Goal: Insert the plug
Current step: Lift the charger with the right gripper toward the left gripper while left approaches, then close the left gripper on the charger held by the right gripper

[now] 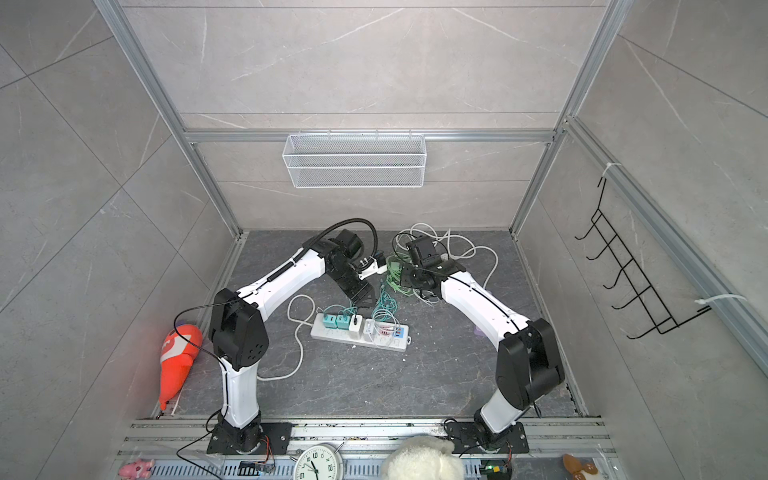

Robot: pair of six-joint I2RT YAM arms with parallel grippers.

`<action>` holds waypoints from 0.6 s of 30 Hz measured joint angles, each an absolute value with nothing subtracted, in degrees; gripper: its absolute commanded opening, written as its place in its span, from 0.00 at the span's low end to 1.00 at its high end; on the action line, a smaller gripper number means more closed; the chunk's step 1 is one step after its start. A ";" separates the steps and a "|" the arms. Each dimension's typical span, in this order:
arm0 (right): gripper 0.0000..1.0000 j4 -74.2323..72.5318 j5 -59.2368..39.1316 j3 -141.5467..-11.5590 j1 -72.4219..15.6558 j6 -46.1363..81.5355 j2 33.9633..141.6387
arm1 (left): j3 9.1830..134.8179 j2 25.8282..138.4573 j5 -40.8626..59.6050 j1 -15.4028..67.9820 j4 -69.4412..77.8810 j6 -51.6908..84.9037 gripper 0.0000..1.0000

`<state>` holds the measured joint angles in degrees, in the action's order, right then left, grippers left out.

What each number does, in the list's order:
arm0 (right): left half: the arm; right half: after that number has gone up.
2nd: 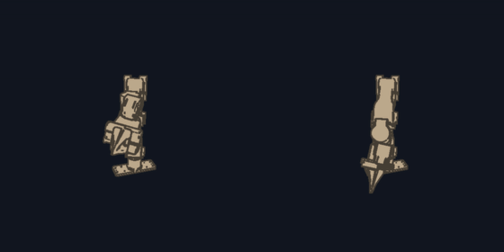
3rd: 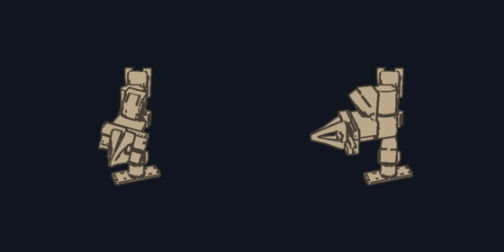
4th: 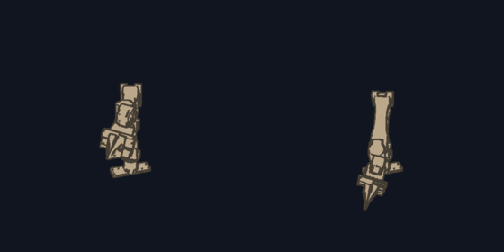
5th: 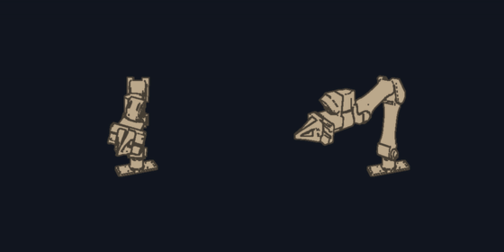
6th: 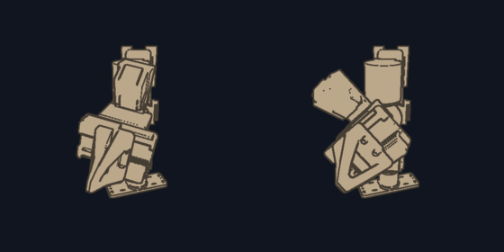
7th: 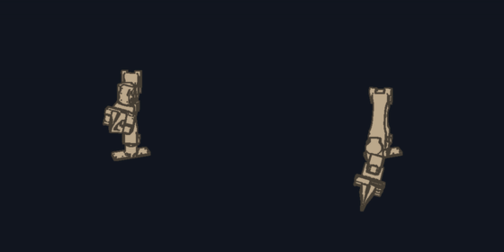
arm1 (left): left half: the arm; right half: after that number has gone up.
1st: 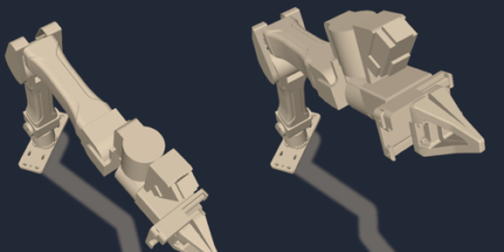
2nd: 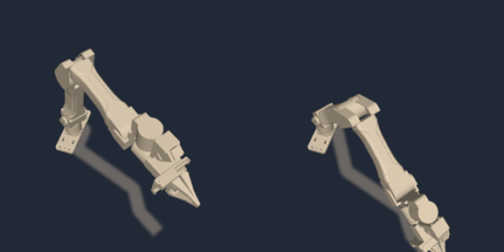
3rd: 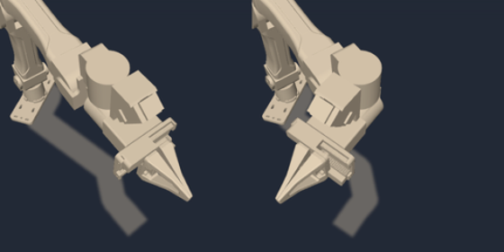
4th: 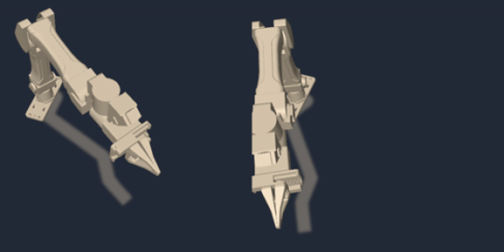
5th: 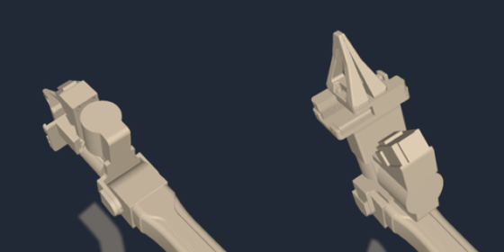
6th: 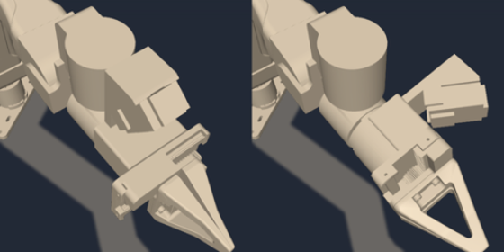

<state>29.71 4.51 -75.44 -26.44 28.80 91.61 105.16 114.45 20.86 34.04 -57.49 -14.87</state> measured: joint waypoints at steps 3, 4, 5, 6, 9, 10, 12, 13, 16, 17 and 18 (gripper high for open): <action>0.13 29.74 4.29 -73.30 -26.44 28.84 88.29 | 103.28 112.53 17.61 32.86 -52.21 -10.44 0.60; 0.14 29.69 4.08 -72.36 -26.44 28.99 86.91 | 101.84 111.18 17.02 32.42 -50.00 -8.62 0.60; 0.14 29.69 3.81 -71.35 -26.44 29.23 85.54 | 100.27 109.62 16.67 32.18 -47.86 -6.90 0.60; 0.14 29.52 3.57 -70.28 -26.44 29.52 84.23 | 98.43 107.98 16.60 32.12 -45.56 -5.21 0.60; 0.14 28.23 2.20 -66.15 -26.44 31.18 79.46 | 91.33 102.19 17.45 33.17 -37.12 -0.84 0.61; 0.14 27.49 1.65 -64.88 -26.44 31.79 78.15 | 88.49 100.05 17.76 34.26 -34.17 -0.01 0.61; 0.14 25.63 0.14 -62.37 -26.44 32.73 75.92 | 83.96 96.84 17.98 37.45 -29.39 0.64 0.62; 0.15 24.67 -0.60 -61.28 -26.44 33.12 75.09 | 82.13 95.72 18.20 39.48 -27.31 0.82 0.63; 0.14 21.85 -2.35 -58.67 -26.44 33.91 73.84 | 77.69 93.97 20.38 44.60 -21.04 2.55 0.63; 0.14 21.12 -2.66 -58.17 -26.44 33.95 73.73 | 76.66 93.86 21.30 45.41 -19.44 3.22 0.63; 0.15 19.92 -2.98 -57.45 -26.44 34.15 73.58 | 75.50 93.78 21.65 45.76 -17.56 4.19 0.63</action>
